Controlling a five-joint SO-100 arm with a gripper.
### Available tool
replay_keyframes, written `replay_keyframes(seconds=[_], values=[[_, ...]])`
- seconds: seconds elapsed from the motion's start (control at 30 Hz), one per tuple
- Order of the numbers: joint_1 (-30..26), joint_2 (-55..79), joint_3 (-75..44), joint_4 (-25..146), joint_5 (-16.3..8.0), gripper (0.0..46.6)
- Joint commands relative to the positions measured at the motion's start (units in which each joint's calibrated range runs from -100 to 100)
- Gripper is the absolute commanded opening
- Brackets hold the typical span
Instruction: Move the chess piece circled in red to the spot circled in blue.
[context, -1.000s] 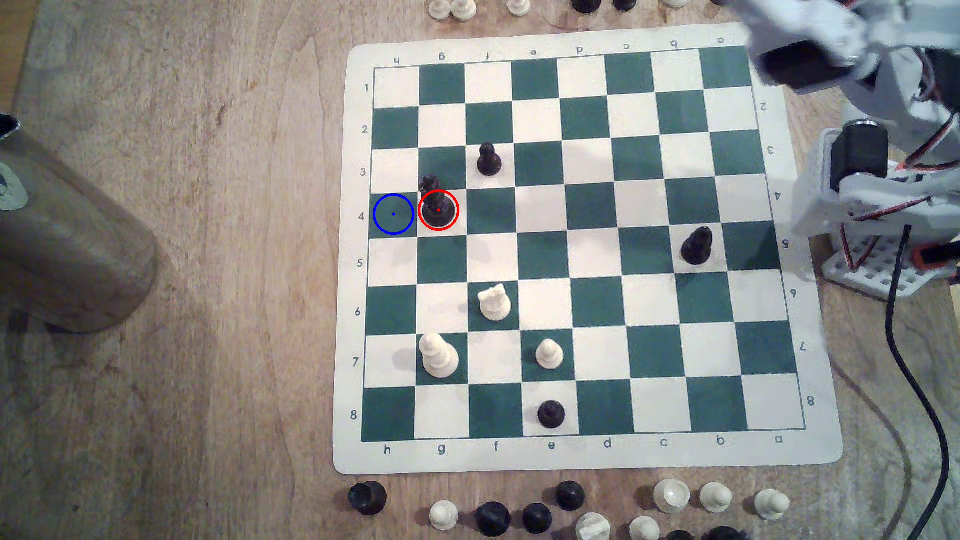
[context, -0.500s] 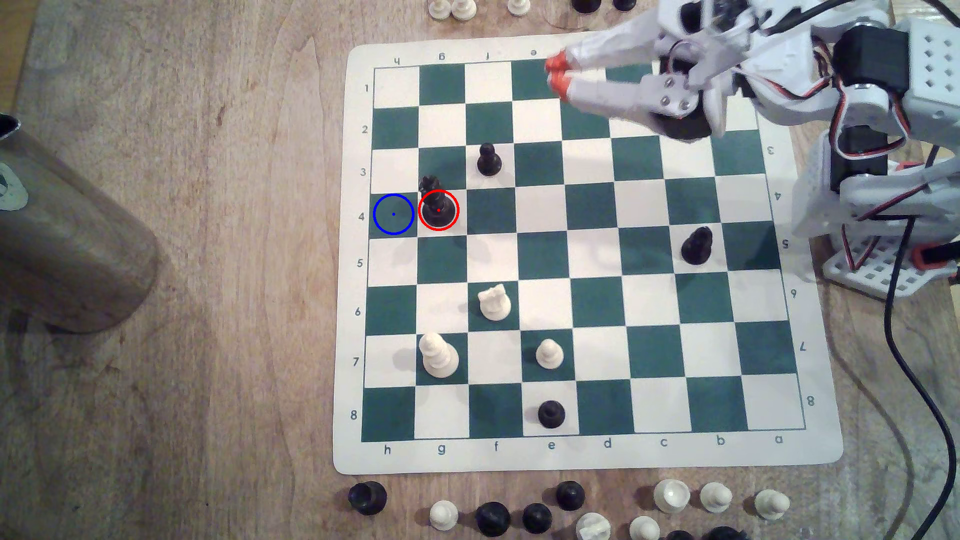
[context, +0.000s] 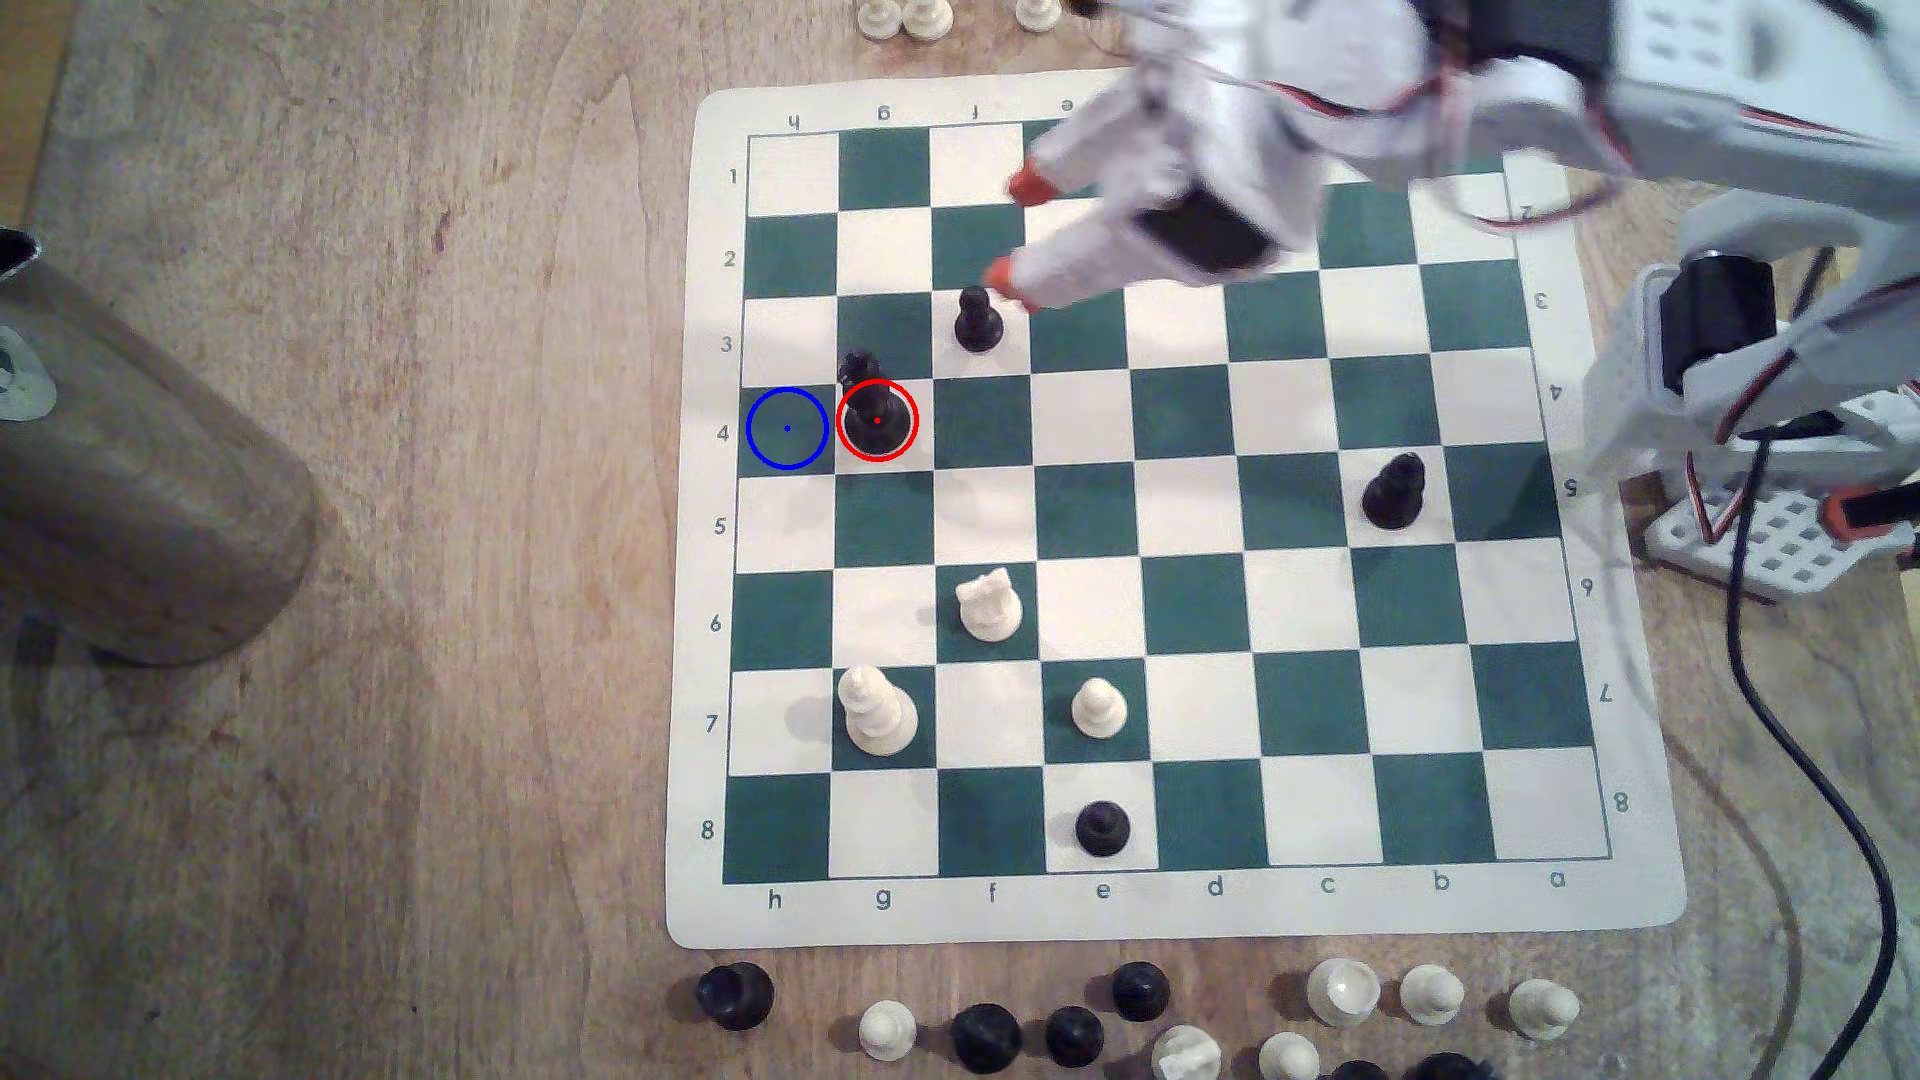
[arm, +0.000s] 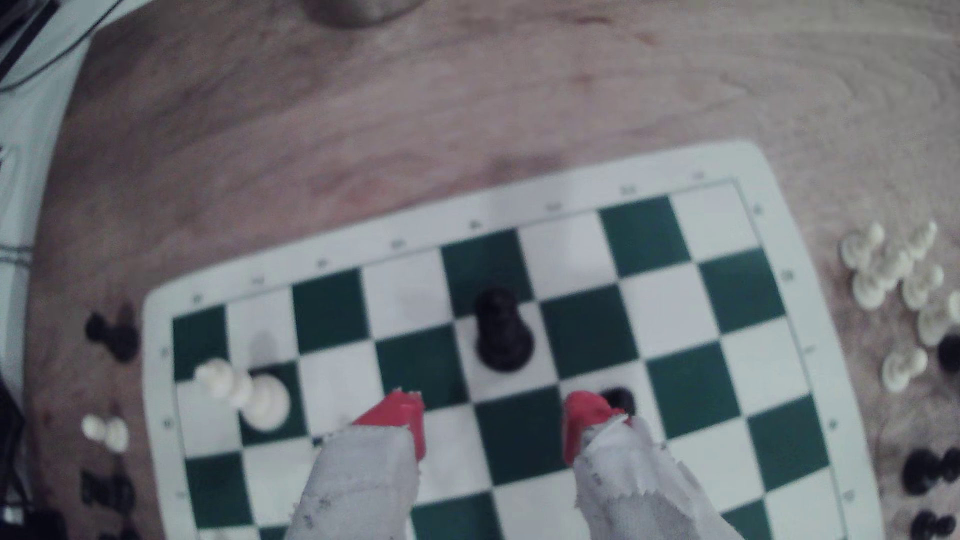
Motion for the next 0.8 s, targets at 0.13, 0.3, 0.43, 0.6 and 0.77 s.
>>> replay_keyframes(seconds=[0.13,0.3,0.43,0.6,0.77], values=[[-1.14,21.74,-31.81,8.01,-3.57,15.7],[-1.21,29.47,-36.52,7.84,-3.76,15.7],[-0.75,34.48,-35.8,6.04,-3.81,15.8],[-0.75,38.55,-35.52,3.91,-3.96,15.7],[-0.51,40.84,-35.34,1.54,-3.96,15.7]])
